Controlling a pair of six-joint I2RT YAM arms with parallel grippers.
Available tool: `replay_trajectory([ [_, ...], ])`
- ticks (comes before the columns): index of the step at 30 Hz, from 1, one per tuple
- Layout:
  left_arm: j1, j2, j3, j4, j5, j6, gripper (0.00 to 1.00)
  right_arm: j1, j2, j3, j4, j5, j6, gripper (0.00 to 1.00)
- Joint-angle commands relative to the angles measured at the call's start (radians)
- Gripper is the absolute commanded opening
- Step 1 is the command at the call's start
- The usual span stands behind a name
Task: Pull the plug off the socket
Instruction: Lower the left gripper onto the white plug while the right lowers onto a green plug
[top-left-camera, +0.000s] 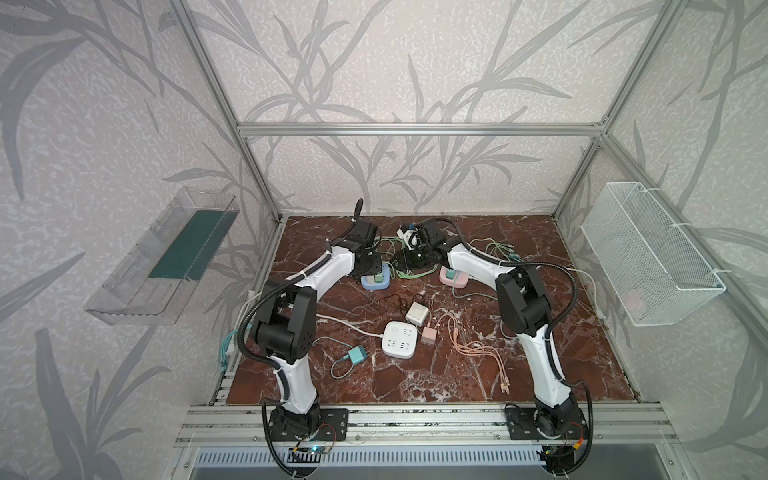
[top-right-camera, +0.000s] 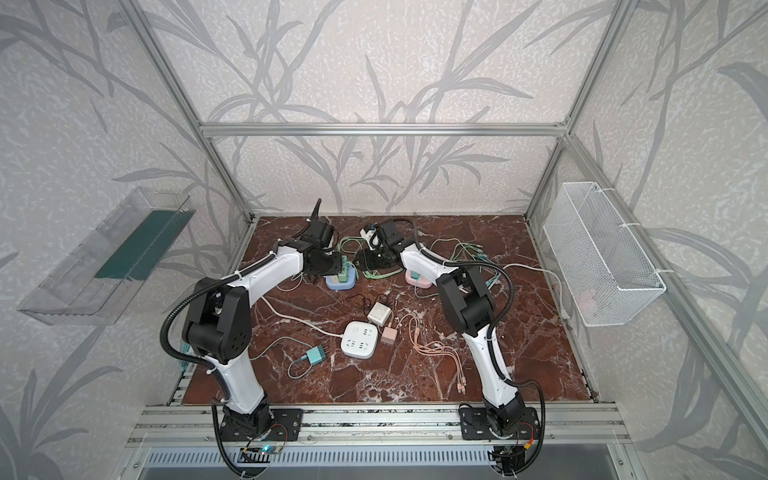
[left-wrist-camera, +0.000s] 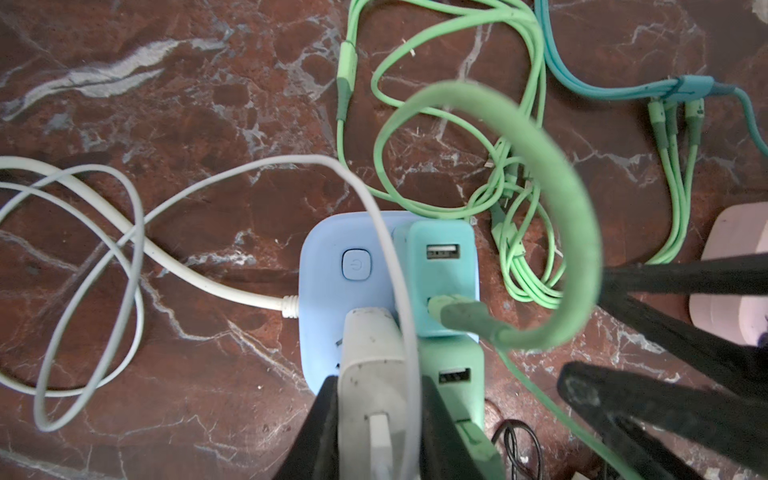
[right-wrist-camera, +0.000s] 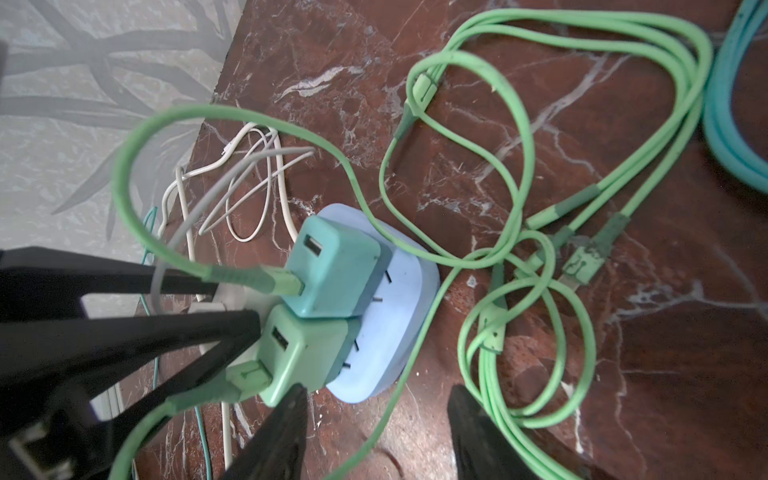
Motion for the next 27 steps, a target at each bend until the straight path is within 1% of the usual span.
replay_trajectory([
  [1,-0.013,-0.036,-0.051,-0.074,0.025,-0.008,0.23,-0.004,0.022,0.007,-0.026,-0.014,-0.009,0.55],
  [10,-0.034,-0.090,-0.105,-0.085,0.018,-0.025,0.22,0.021,0.033,-0.027,-0.046,-0.027,-0.034,0.55],
  [17,-0.048,-0.117,-0.143,-0.067,0.035,-0.049,0.21,0.042,0.069,0.006,-0.108,-0.052,-0.075,0.55],
  [21,-0.049,-0.113,-0.140,-0.065,0.045,-0.053,0.20,0.052,0.095,0.035,-0.157,-0.050,-0.106,0.55],
  [27,-0.049,-0.114,-0.135,-0.056,0.049,-0.055,0.17,0.053,0.112,0.043,-0.166,-0.057,-0.105,0.55],
])
